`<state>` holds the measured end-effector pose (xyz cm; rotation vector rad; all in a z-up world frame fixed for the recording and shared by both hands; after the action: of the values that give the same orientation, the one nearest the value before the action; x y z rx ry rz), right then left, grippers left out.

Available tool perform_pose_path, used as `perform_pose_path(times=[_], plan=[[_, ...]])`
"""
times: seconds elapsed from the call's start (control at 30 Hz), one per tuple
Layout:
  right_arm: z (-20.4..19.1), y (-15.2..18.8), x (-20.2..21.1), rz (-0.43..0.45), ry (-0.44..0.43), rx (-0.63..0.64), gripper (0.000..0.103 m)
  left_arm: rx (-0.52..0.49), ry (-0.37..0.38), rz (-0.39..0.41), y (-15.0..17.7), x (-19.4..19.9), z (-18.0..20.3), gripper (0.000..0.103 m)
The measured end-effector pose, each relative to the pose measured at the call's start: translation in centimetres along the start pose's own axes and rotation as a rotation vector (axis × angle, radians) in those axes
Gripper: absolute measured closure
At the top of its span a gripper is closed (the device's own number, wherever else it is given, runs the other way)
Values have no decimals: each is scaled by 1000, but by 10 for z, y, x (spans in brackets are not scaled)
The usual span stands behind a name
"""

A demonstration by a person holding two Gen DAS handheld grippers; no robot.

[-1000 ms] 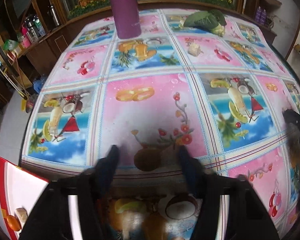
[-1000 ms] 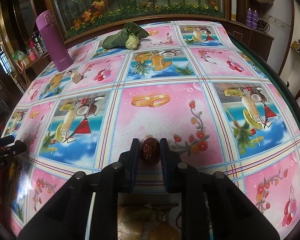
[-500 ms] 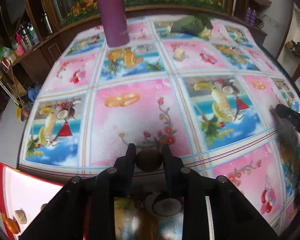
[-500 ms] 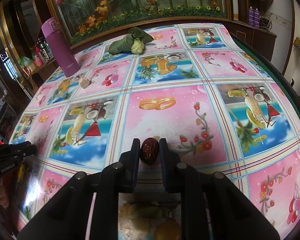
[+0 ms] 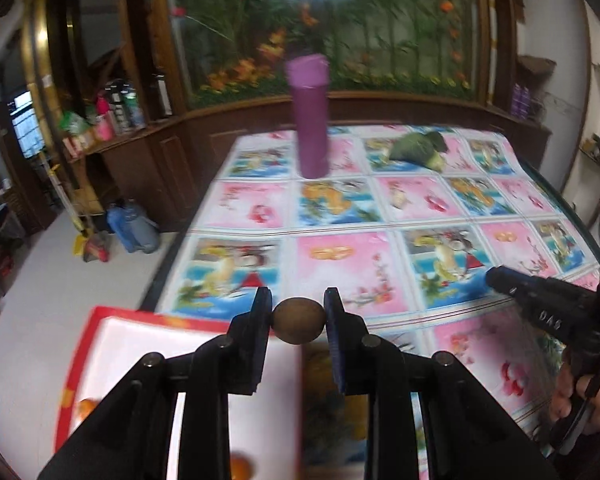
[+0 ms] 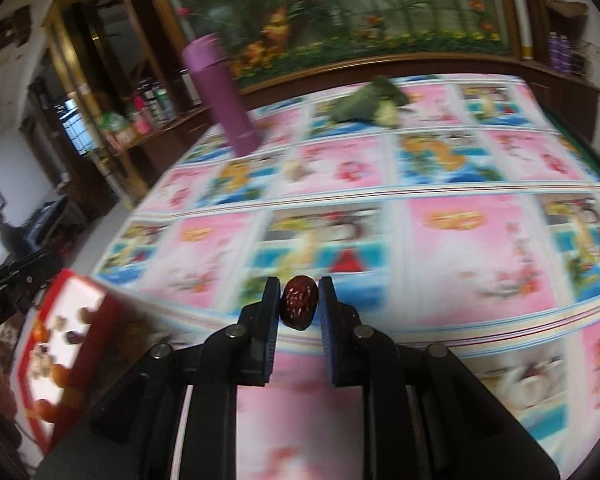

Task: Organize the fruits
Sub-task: 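Carry the nut and date over the tray and open both tools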

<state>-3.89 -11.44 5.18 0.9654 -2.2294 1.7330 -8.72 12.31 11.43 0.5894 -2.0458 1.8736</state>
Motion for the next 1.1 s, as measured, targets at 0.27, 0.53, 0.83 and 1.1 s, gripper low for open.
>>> perform_pose_path(times=[0.27,0.53,0.83,1.1], plan=[[-121,11,-9,-38,-180,148,82,76,-103,39,18,32,-61,77],[-207,28,-3,-41,-290,280,82,150,-184,27,43,39,-116,77],[-242,61,-22,-132,-304,349,82,207,-266,-42,76,25,-162,77],[-244,71,-40,-180,-288,350,82,201,-266,-89,90,9,-166,77]])
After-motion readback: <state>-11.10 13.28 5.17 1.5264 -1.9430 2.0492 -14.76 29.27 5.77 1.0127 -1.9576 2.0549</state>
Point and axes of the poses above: each gripper's, at about its wrist camera, not at the fingertips, and x roughly against the way its jaws point, z to its right, y to its underside, the point moved 1 cm from there along -x, roughly the way its jaws point, and after that the axes turned 12 degrees about z, right-handed, at the moved point
